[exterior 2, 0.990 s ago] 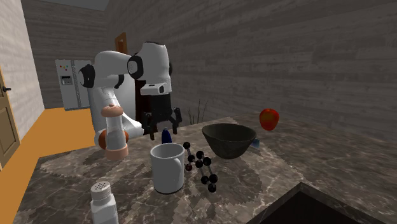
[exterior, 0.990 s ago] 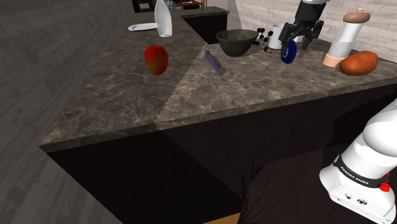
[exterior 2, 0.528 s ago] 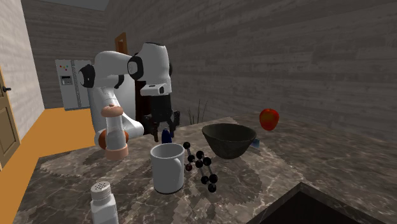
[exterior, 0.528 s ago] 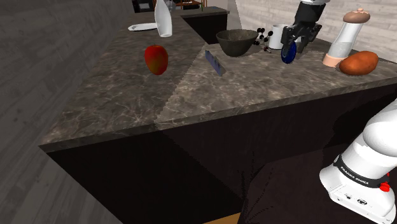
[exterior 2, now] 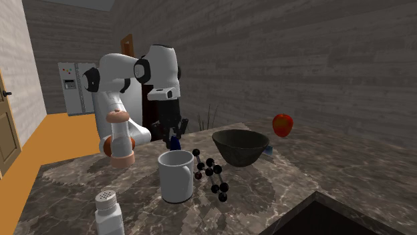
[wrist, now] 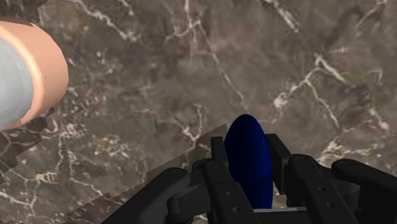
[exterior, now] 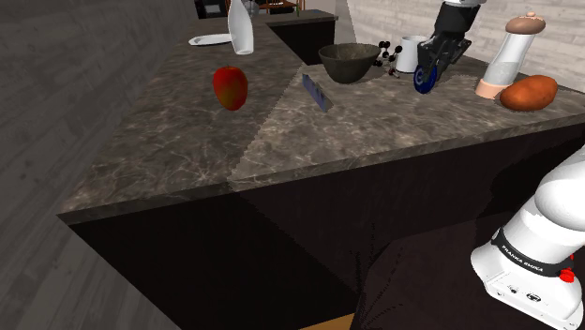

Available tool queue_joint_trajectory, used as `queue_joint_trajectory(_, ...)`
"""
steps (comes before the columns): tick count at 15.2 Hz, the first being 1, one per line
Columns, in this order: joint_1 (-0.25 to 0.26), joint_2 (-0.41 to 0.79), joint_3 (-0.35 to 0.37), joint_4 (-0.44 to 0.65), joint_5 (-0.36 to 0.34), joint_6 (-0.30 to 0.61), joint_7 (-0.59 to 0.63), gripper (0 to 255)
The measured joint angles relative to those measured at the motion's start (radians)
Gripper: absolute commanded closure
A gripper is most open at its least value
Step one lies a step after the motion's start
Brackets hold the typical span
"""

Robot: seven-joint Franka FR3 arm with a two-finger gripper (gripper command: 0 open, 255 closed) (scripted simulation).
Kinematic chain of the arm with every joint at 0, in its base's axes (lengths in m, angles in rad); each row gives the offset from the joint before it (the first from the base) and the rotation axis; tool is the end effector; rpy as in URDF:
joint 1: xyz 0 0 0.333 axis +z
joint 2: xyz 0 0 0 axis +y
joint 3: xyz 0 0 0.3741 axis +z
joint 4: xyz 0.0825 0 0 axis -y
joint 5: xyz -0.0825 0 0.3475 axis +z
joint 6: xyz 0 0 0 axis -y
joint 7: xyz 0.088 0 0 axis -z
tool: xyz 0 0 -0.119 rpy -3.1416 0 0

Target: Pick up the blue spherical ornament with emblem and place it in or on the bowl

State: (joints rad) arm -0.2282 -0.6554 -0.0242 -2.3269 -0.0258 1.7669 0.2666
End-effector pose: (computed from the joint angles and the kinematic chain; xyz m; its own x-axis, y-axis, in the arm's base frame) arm 0.2799 -0.0777 0.6169 0.8681 -0.4873 0.0946 -0.4883 -0.8726 -0.0145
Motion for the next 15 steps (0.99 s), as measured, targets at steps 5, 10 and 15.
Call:
queue_joint_trajectory(5, 0.001, 0.007, 0.001, 0.047, 0.001, -0.040, 0.001, 255)
queue_joint_trajectory(10, 0.001, 0.024, 0.001, 0.126, 0.001, -0.103, -0.001, 255)
queue_joint_trajectory(15, 0.001, 0.042, 0.002, 0.204, 0.002, -0.162, -0.001, 255)
